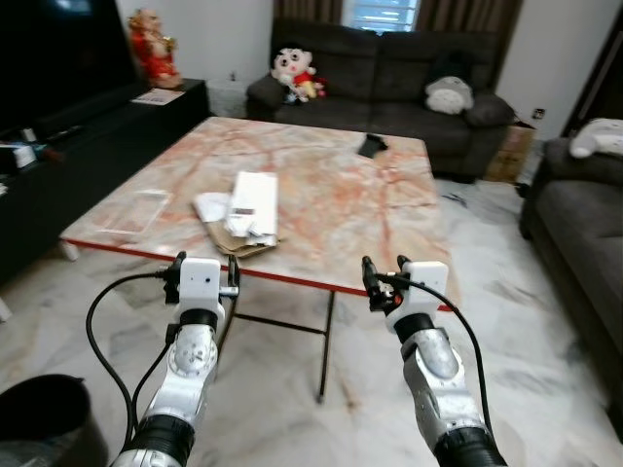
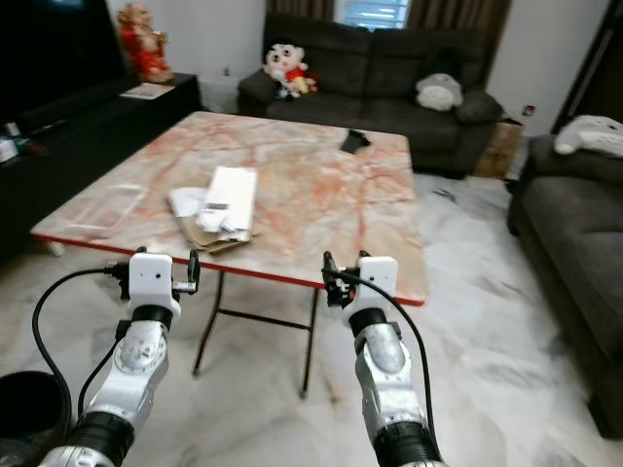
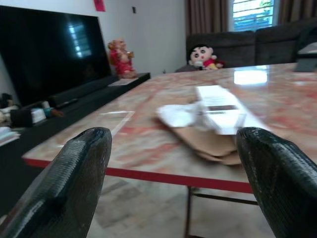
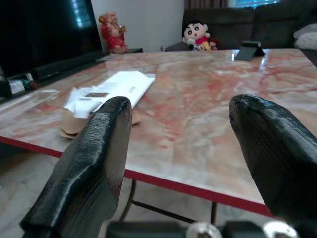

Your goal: Picking trash to rubbish bin

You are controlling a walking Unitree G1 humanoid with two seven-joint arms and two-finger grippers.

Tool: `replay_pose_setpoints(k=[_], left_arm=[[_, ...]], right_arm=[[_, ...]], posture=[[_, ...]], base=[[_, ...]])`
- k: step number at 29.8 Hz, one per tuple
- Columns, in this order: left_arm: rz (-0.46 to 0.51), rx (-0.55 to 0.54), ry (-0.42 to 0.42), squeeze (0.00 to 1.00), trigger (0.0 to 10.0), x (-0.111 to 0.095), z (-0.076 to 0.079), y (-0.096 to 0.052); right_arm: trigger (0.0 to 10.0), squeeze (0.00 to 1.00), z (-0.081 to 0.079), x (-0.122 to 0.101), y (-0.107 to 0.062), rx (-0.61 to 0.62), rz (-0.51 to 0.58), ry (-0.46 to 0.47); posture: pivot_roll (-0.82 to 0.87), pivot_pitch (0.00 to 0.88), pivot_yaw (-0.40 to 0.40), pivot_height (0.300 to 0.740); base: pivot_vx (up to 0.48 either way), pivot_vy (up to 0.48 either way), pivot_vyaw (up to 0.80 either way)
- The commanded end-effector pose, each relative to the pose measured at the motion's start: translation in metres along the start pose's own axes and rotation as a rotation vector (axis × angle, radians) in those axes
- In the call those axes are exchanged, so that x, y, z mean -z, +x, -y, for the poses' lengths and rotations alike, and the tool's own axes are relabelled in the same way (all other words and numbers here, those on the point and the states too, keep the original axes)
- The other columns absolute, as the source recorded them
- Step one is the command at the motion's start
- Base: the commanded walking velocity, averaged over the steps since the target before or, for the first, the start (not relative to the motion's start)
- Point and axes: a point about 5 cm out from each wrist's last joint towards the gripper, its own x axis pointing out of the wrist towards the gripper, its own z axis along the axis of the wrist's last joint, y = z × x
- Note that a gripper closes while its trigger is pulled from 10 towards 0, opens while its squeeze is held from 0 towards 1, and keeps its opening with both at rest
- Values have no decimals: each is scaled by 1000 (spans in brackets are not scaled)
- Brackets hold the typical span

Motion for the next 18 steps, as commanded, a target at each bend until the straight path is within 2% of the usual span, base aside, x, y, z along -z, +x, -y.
replay_pose_setpoints(k=[1,18], left_arm=[[1,15,-8,0,10000,-3,5,2],[-1,21,-3,0,10000,-3,3,1]], right_arm=[[10000,0,10,-3,-2,30,8,-6],[10000,0,13,-3,-4,47,9,-7]], posture=[[145,0,-40,740],[154,0,-32,740]], base=[[0,480,0],[0,475,0]])
